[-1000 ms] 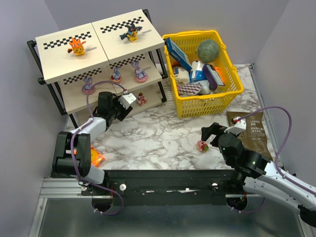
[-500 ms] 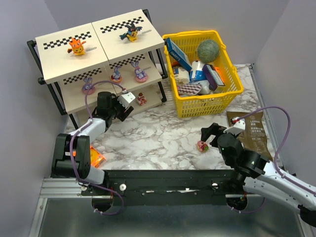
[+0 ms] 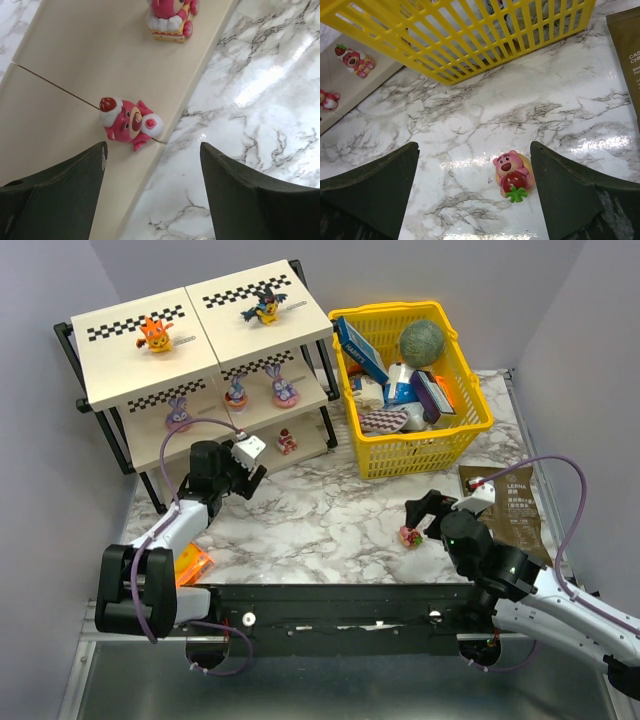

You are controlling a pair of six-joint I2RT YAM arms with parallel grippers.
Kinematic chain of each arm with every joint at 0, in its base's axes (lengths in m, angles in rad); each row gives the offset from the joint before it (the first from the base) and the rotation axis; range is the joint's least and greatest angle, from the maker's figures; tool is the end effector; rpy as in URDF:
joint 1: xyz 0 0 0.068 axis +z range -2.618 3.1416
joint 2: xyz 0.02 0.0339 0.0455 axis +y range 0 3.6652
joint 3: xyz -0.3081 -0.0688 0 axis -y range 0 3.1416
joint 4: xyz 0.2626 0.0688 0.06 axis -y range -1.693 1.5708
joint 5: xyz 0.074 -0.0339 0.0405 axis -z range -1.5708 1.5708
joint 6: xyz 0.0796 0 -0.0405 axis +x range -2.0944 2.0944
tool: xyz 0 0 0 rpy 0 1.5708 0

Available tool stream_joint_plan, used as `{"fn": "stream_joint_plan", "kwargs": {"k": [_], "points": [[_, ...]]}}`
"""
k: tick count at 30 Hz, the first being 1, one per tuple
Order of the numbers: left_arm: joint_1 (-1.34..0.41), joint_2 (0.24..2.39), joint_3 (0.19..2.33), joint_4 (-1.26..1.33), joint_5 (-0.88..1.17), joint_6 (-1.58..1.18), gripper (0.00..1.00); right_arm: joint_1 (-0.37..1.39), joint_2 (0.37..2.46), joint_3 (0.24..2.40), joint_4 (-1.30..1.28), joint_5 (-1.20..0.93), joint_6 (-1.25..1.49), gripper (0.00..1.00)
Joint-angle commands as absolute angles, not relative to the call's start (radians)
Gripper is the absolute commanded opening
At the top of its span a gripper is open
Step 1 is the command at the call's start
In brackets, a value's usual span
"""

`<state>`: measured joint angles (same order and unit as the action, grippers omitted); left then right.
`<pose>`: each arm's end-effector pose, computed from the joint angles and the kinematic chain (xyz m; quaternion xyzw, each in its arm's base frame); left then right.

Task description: Place and organize the plastic toys onto the shelf

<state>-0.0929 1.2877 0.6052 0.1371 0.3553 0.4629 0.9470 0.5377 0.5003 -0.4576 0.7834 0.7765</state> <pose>0.2988 -0.0556 0.2132 0.3187 0.8010 -0.0626 0.5029 0.1243 0.0766 0.2595 0.1273 0.8075 0.1459 0.5572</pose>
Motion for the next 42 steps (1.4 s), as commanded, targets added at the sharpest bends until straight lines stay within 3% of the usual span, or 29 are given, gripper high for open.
{"fn": "stream_joint_plan", "kwargs": {"k": [1, 18, 23, 24, 25, 26, 29, 35, 38, 42], "points": [[-0.097, 1.195, 0.581, 0.215, 0.403, 0.381, 0.83, 0.948, 0.535, 0.489, -0.451, 0.762, 0.779, 0.99], [-0.129, 1.111, 0.558, 0.109, 0.492, 0.106, 0.83, 0.948, 0.587, 0.492, -0.457, 0.756, 0.815, 0.99], [-0.179, 1.057, 0.626, -0.129, 0.488, 0.075, 0.82, 0.95, 0.594, 0.486, -0.456, 0.758, 0.827, 0.99], [-0.213, 1.048, 0.679, -0.173, 0.477, 0.058, 0.83, 0.948, 0.592, 0.485, -0.456, 0.756, 0.83, 0.99], [-0.234, 1.025, 0.702, -0.214, 0.468, 0.029, 0.97, 0.95, 0.589, 0.483, -0.454, 0.753, 0.831, 0.99], [-0.259, 1.01, 0.724, -0.286, 0.431, 0.022, 0.99, 0.95, 0.588, 0.48, -0.453, 0.75, 0.831, 0.99], [-0.353, 0.928, 0.756, -0.325, 0.349, 0.006, 0.99, 0.95, 0.589, 0.48, -0.451, 0.749, 0.83, 0.99], [-0.368, 0.827, 0.782, -0.361, 0.169, -0.298, 0.99, 0.948, 0.6, 0.469, -0.456, 0.749, 0.838, 0.99], [-0.367, 0.888, 0.883, -0.452, 0.19, -0.328, 0.99, 0.95, 0.614, 0.459, -0.489, 0.749, 0.893, 0.99], [-0.368, 0.89, 0.856, -0.423, 0.242, -0.437, 0.99, 0.95, 0.666, 0.434, -0.526, 0.746, 0.972, 0.97]]}}
